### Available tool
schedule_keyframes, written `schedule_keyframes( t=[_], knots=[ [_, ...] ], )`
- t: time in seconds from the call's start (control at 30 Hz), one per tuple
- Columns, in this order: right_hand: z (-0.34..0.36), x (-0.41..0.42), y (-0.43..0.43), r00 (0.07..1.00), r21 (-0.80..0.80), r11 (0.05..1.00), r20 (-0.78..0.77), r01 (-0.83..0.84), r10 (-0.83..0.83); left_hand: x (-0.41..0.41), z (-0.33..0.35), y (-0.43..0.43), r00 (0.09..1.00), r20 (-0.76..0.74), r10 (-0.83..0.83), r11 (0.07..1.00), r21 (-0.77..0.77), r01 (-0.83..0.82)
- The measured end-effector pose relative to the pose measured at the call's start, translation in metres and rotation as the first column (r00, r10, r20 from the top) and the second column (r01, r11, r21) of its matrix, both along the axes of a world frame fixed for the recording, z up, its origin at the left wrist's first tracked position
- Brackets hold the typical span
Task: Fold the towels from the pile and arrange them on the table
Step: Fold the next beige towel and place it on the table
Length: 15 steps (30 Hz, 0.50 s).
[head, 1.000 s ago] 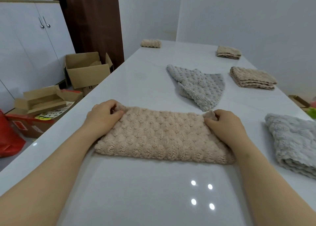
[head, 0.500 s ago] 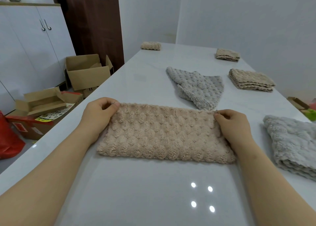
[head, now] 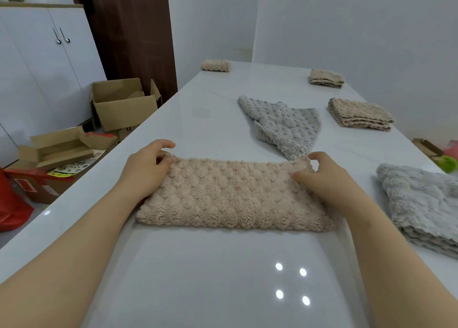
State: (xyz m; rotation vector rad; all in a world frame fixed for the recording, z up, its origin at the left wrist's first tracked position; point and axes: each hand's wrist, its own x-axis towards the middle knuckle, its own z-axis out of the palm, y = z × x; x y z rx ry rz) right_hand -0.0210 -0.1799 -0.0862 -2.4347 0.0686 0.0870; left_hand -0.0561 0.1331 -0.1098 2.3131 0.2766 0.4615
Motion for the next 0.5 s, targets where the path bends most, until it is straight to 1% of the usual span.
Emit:
schedule_keyframes(
  t=[0.07,0.13,0.17,0.2,0.23,0.27,0.3,0.33,0.37,0.4,0.5],
  knots=[
    [0.003,-0.004,-0.005,0.998,0.030,0.998,-0.046,-0.051,0.052,-0.003,0.005,-0.001,0.999,-0.027,-0.021,0.998,0.056,0.023],
    [0.006,-0.006,-0.010,0.994,0.065,0.994,-0.066,-0.083,0.087,-0.011,0.014,-0.011,0.999,0.041,-0.006,0.977,0.213,-0.003],
    [0.008,-0.007,-0.013,0.993,0.075,0.993,-0.066,-0.095,0.100,-0.017,0.017,-0.021,0.996,0.085,-0.041,0.963,0.269,0.016],
    [0.009,-0.007,-0.015,0.992,0.084,0.991,-0.065,-0.106,0.112,-0.023,0.018,-0.032,0.990,0.087,-0.113,0.950,0.300,0.082],
    [0.009,-0.008,-0.015,0.990,0.090,0.989,-0.067,-0.115,0.122,-0.029,0.016,-0.045,0.979,0.039,-0.202,0.930,0.320,0.179],
    [0.009,-0.008,-0.015,0.989,0.093,0.988,-0.067,-0.123,0.129,-0.034,0.012,-0.057,0.960,-0.050,-0.276,0.894,0.352,0.276],
    [0.009,-0.009,-0.015,0.989,0.098,0.987,-0.064,-0.126,0.132,-0.038,0.006,-0.067,0.936,-0.163,-0.312,0.841,0.410,0.352],
    [0.009,-0.010,-0.015,0.990,0.109,0.986,-0.056,-0.126,0.133,-0.040,0.000,-0.073,0.914,-0.266,-0.306,0.781,0.478,0.401],
    [0.009,-0.011,-0.016,0.990,0.127,0.984,-0.049,-0.125,0.132,-0.040,-0.005,-0.076,0.901,-0.332,-0.279,0.733,0.533,0.423],
    [0.009,-0.012,-0.017,0.990,0.149,0.981,-0.047,-0.125,0.133,-0.040,-0.009,-0.077,0.898,-0.360,-0.253,0.706,0.567,0.426],
    [0.009,-0.018,-0.020,0.984,0.208,0.970,-0.097,-0.126,0.148,-0.040,-0.013,-0.076,0.909,-0.355,-0.219,0.684,0.609,0.403]
  ],
)
